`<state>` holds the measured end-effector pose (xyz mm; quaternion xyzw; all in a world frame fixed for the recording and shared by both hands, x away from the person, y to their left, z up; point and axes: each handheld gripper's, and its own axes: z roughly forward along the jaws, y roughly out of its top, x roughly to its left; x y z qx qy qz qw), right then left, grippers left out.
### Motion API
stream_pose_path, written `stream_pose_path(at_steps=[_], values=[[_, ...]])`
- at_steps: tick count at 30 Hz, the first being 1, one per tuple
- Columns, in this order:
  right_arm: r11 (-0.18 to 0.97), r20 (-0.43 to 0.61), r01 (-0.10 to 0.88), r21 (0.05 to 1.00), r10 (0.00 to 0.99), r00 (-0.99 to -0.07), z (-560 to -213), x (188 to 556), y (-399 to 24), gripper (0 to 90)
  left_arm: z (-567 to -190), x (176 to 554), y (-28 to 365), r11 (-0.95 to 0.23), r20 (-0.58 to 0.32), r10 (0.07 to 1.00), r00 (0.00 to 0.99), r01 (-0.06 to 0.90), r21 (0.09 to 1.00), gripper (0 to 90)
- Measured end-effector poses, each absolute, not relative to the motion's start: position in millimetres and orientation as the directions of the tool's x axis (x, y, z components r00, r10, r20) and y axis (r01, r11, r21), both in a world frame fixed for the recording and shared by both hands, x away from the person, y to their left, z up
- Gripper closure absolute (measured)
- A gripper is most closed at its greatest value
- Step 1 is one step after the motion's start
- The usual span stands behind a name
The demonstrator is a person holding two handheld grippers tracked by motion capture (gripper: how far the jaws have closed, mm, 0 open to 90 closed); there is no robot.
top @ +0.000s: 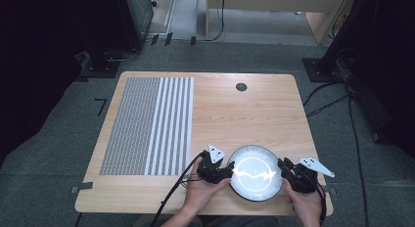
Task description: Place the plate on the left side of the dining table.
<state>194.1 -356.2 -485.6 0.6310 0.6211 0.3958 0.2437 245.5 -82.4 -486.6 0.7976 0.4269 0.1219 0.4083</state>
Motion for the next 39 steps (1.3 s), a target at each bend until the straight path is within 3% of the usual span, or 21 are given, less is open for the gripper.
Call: stream_pose_path(at_steps=[3, 6, 12, 16, 32, 39], values=[[-0.089, 0.177, 0.599, 0.796, 0.98, -0.088, -487, 194, -356, 72.2, -488, 245, -84, -0.306, -0.156, 0.778, 0.609, 0.584, 0.752, 52.2], [-0.095, 0.192, 0.609, 0.787, 0.977, -0.096, -490, 196, -358, 70.8, -489, 246, -85, -0.317, -0.165, 0.76, 0.628, 0.58, 0.75, 63.3], [-0.154, 0.29, 0.612, 0.776, 0.948, -0.129, -494, 196, -365, 76.6, -489, 245, -88, -0.348, -0.153, 0.74, 0.655, 0.568, 0.746, 71.8], [-0.163, 0.313, 0.625, 0.763, 0.94, -0.138, -496, 196, -366, 82.8, -489, 244, -89, -0.352, -0.14, 0.743, 0.655, 0.56, 0.75, 72.7], [-0.196, 0.316, 0.64, 0.743, 0.946, -0.077, -493, 195, -360, 84.1, -488, 242, -90, -0.347, -0.121, 0.749, 0.651, 0.542, 0.766, 77.5], [-0.294, 0.412, 0.64, 0.71, 0.91, -0.039, -494, 195, -367, 85.9, -487, 242, -90, -0.345, -0.122, 0.749, 0.651, 0.542, 0.766, 77.1]])
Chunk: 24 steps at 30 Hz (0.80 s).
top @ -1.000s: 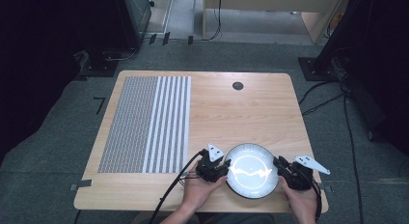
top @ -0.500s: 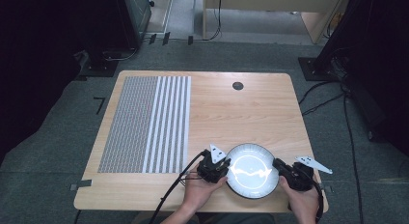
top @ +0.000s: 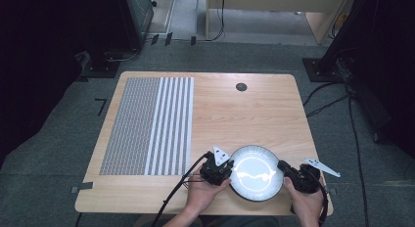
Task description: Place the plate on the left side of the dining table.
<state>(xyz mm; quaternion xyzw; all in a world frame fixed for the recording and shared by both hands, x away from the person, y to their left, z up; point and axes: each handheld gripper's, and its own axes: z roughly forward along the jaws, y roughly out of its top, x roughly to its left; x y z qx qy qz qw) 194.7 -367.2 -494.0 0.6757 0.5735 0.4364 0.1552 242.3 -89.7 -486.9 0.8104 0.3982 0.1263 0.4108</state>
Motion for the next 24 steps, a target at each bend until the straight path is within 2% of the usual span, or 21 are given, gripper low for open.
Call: stream_pose_path(at_steps=[2, 4, 7, 13, 18, 21, 24], values=[[-0.313, 0.435, 0.623, 0.716, 0.899, -0.049, -490, 193, -370, 89.7, -487, 242, -90, -0.342, -0.126, 0.749, 0.65, 0.543, 0.767, 76.0], [-0.295, 0.419, 0.637, 0.712, 0.907, -0.048, -489, 192, -369, 89.7, -487, 243, -90, -0.341, -0.132, 0.747, 0.652, 0.546, 0.766, 74.3], [-0.317, 0.452, 0.649, 0.691, 0.891, -0.047, -491, 192, -373, 89.7, -487, 242, -90, -0.343, -0.128, 0.748, 0.652, 0.544, 0.766, 74.3], [-0.323, 0.485, 0.664, 0.674, 0.872, -0.068, -491, 192, -379, 89.3, -488, 242, -91, -0.347, -0.114, 0.753, 0.648, 0.539, 0.767, 77.5], [-0.364, 0.55, 0.68, 0.637, 0.832, -0.071, -493, 192, -385, 83.6, -488, 242, -92, -0.34, -0.112, 0.761, 0.639, 0.54, 0.77, 78.6], [-0.353, 0.536, 0.675, 0.648, 0.841, -0.075, -492, 191, -382, 81.7, -488, 242, -92, -0.338, -0.111, 0.763, 0.637, 0.539, 0.771, 79.0], [-0.294, 0.458, 0.665, 0.687, 0.885, -0.081, -491, 191, -374, 83.9, -488, 241, -93, -0.333, -0.1, 0.77, 0.631, 0.53, 0.78, 79.4]])
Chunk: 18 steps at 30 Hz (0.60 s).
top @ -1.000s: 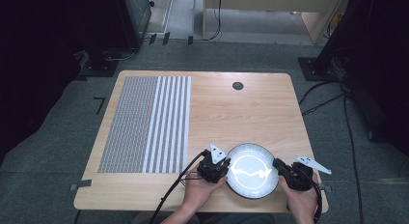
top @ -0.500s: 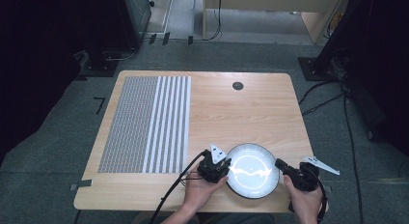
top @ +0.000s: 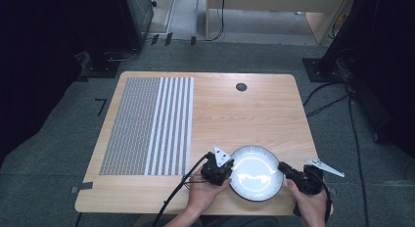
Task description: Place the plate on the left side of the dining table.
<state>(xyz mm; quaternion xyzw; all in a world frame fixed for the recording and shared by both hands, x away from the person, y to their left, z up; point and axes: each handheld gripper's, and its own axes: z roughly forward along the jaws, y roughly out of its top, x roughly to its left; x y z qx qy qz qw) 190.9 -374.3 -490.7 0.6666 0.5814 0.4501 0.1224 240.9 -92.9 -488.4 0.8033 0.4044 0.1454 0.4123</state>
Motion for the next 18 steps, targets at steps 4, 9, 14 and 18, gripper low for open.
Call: stream_pose_path(at_steps=[4, 9, 14, 18], values=[[-0.236, 0.37, 0.655, 0.718, 0.926, -0.073, -488, 190, -364, 84.0, -489, 241, -94, -0.32, -0.105, 0.777, 0.62, 0.533, 0.783, 79.9], [-0.39, 0.561, 0.679, 0.622, 0.827, -0.038, -493, 194, -380, 81.7, -490, 239, -97, -0.313, -0.089, 0.793, 0.603, 0.528, 0.79, 80.5], [-0.464, 0.67, 0.691, 0.554, 0.741, -0.039, -497, 196, -392, 77.4, -492, 239, -97, -0.3, -0.098, 0.795, 0.599, 0.528, 0.795, 80.8], [-0.459, 0.659, 0.681, 0.571, 0.751, -0.046, -497, 196, -391, 77.1, -492, 238, -97, -0.295, -0.097, 0.798, 0.595, 0.526, 0.798, 80.9]])
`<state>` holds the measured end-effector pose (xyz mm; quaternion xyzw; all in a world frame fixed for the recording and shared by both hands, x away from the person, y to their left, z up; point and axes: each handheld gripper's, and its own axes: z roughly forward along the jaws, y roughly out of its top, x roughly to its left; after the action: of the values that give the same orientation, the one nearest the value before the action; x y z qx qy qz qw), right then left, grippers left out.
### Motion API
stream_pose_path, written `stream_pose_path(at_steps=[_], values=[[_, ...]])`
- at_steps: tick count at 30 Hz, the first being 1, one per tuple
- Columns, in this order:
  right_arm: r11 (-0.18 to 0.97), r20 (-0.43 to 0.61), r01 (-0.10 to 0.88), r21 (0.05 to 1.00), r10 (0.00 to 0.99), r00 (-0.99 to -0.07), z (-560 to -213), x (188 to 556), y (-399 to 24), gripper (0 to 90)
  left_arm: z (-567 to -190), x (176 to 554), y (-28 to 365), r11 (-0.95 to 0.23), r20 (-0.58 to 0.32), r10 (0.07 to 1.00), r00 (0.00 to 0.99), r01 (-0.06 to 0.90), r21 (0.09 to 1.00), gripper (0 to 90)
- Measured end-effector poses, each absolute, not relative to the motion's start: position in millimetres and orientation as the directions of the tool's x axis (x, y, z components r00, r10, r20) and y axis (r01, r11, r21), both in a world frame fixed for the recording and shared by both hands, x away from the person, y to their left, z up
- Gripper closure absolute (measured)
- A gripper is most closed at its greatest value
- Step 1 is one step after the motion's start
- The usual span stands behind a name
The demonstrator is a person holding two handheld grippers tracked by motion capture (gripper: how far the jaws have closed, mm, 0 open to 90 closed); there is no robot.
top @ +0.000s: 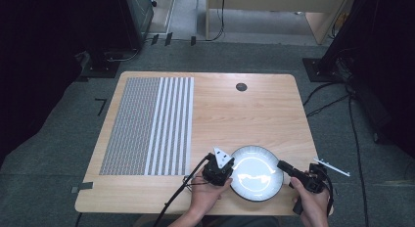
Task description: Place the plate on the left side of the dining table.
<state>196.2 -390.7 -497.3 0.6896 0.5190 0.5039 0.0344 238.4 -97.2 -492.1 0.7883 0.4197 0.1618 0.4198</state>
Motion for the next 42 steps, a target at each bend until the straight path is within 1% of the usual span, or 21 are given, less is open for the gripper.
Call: stream_pose_path(at_steps=[4, 5, 6, 9, 11, 13, 14, 15, 17, 20, 22, 24, 26, 28, 29, 33, 34, 35, 36, 37, 42], values=[[-0.357, 0.513, 0.651, 0.67, 0.857, -0.058, -492, 196, -373, 78.8, -492, 238, -98, -0.292, -0.097, 0.801, 0.591, 0.526, 0.799, 80.8], [-0.357, 0.513, 0.651, 0.67, 0.857, -0.058, -492, 196, -373, 78.8, -493, 238, -98, -0.291, -0.096, 0.801, 0.591, 0.525, 0.8, 80.8], [-0.292, 0.436, 0.638, 0.712, 0.897, -0.076, -491, 195, -366, 79.4, -493, 238, -98, -0.289, -0.097, 0.802, 0.589, 0.525, 0.8, 80.6], [-0.266, 0.397, 0.629, 0.731, 0.915, -0.075, -491, 195, -362, 80.5, -493, 239, -98, -0.288, -0.099, 0.802, 0.589, 0.525, 0.801, 80.6], [-0.253, 0.362, 0.624, 0.739, 0.931, -0.052, -491, 194, -359, 87.1, -493, 238, -98, -0.289, -0.094, 0.803, 0.589, 0.521, 0.803, 80.5], [-0.282, 0.387, 0.613, 0.738, 0.921, -0.043, -493, 194, -361, 87.8, -493, 238, -99, -0.288, -0.094, 0.804, 0.588, 0.523, 0.802, 80.5], [-0.326, 0.439, 0.613, 0.72, 0.898, -0.038, -495, 195, -365, 88.3, -493, 238, -99, -0.288, -0.094, 0.804, 0.587, 0.523, 0.802, 80.4], [-0.326, 0.439, 0.613, 0.72, 0.898, -0.038, -495, 195, -365, 88.3, -493, 238, -99, -0.288, -0.095, 0.804, 0.587, 0.523, 0.802, 80.4], [-0.382, 0.51, 0.621, 0.685, 0.86, -0.034, -497, 195, -372, 88.8, -493, 239, -98, -0.288, -0.098, 0.8, 0.592, 0.523, 0.802, 80.0], [-0.395, 0.525, 0.623, 0.675, 0.851, -0.029, -498, 194, -373, 89.0, -494, 239, -98, -0.293, -0.098, 0.793, 0.601, 0.517, 0.805, 78.7], [-0.439, 0.573, 0.631, 0.639, 0.82, -0.01, -498, 194, -377, 89.4, -493, 240, -97, -0.294, -0.123, 0.773, 0.622, 0.523, 0.8, 70.3], [-0.492, 0.628, 0.625, 0.607, 0.778, 0.003, -500, 193, -383, 90.0, -493, 240, -97, -0.289, -0.135, 0.769, 0.625, 0.528, 0.798, 65.3], [-0.561, 0.72, 0.62, 0.549, 0.693, -0.01, -499, 192, -392, 90.0, -492, 241, -96, -0.287, -0.157, 0.761, 0.63, 0.543, 0.789, 61.3], [-0.561, 0.726, 0.623, 0.546, 0.688, -0.016, -498, 192, -393, 90.0, -493, 240, -96, -0.3, -0.15, 0.758, 0.635, 0.544, 0.784, 60.9], [-0.526, 0.693, 0.634, 0.567, 0.721, -0.023, -496, 192, -391, 90.0, -493, 239, -95, -0.306, -0.147, 0.756, 0.638, 0.543, 0.782, 60.9], [-0.437, 0.587, 0.632, 0.64, 0.809, -0.035, -485, 187, -389, 90.0, -489, 236, -87, -0.295, -0.16, 0.75, 0.641, 0.542, 0.787, 67.8], [-0.437, 0.587, 0.632, 0.64, 0.809, -0.035, -485, 187, -389, 90.0, -489, 236, -87, -0.295, -0.16, 0.75, 0.641, 0.542, 0.787, 69.3], [-0.393, 0.563, 0.653, 0.647, 0.824, -0.061, -484, 186, -390, 84.0, -488, 236, -86, -0.294, -0.162, 0.749, 0.643, 0.541, 0.788, 70.7], [-0.393, 0.563, 0.653, 0.647, 0.824, -0.061, -484, 186, -390, 84.0, -488, 236, -85, -0.295, -0.165, 0.748, 0.643, 0.544, 0.786, 70.7], [-0.376, 0.568, 0.677, 0.633, 0.82, -0.075, -486, 186, -390, 80.2, -487, 236, -83, -0.304, -0.162, 0.744, 0.648, 0.545, 0.781, 73.6], [-0.351, 0.575, 0.716, 0.604, 0.814, -0.086, -491, 186, -390, 78.5, -489, 235, -81, -0.311, -0.168, 0.738, 0.653, 0.55, 0.775, 75.7]])
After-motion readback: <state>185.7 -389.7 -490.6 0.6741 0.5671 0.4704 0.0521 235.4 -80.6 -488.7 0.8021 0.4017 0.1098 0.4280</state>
